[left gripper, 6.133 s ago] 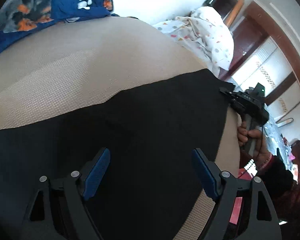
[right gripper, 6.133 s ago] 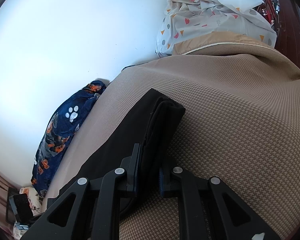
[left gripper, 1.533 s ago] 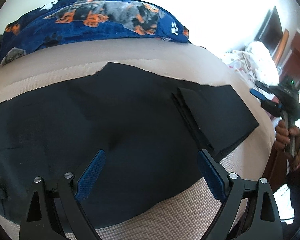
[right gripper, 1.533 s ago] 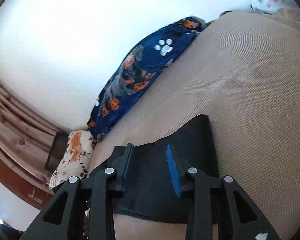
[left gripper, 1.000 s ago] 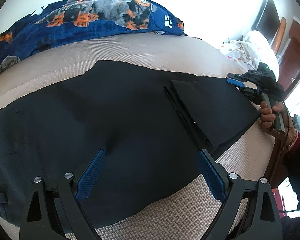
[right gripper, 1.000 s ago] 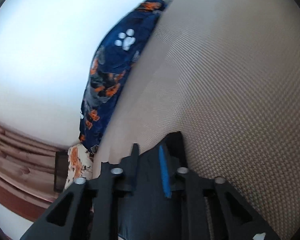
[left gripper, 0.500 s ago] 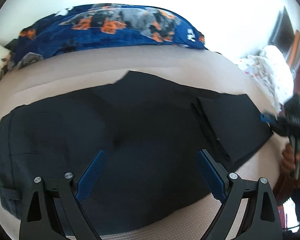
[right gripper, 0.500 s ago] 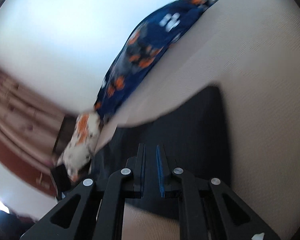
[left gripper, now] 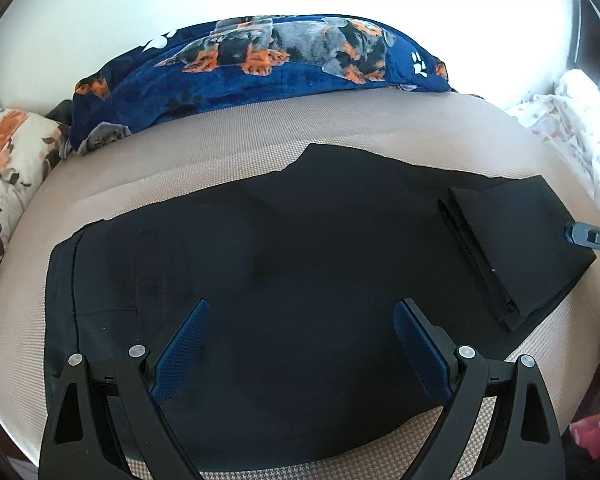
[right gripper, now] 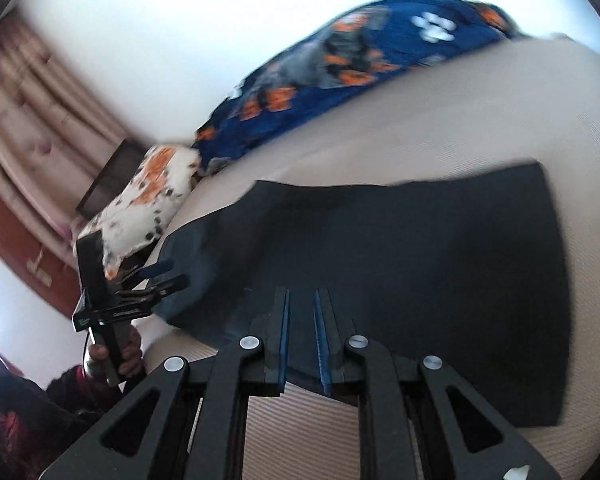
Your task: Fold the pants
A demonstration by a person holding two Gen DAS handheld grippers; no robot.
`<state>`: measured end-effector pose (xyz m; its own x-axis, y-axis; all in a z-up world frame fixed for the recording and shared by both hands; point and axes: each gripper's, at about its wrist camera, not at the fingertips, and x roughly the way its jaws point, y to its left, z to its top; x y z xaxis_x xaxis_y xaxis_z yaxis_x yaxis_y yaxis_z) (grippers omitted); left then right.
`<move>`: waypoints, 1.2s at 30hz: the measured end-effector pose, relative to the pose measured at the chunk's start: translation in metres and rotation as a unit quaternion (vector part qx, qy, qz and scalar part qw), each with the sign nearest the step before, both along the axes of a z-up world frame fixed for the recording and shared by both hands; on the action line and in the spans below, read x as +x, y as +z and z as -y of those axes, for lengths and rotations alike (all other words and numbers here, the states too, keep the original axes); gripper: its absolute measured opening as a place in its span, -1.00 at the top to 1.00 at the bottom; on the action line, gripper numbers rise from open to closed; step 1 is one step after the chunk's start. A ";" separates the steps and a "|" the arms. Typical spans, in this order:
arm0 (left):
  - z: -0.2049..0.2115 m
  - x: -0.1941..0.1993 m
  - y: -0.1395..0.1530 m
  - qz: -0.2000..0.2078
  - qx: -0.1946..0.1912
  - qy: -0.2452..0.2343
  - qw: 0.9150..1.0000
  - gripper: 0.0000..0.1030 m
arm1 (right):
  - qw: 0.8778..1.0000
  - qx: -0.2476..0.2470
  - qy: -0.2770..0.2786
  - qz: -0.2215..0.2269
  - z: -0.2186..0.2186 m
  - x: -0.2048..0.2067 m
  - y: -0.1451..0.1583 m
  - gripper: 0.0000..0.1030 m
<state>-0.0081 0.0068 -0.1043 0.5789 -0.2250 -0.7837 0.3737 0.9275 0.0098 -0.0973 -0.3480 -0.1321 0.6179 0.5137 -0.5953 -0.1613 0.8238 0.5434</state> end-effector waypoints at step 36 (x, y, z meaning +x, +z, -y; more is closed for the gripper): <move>-0.054 -0.013 0.014 0.052 -0.052 0.029 0.997 -0.81 | 0.975 -0.175 -0.130 0.053 -0.135 0.045 -0.015 -0.34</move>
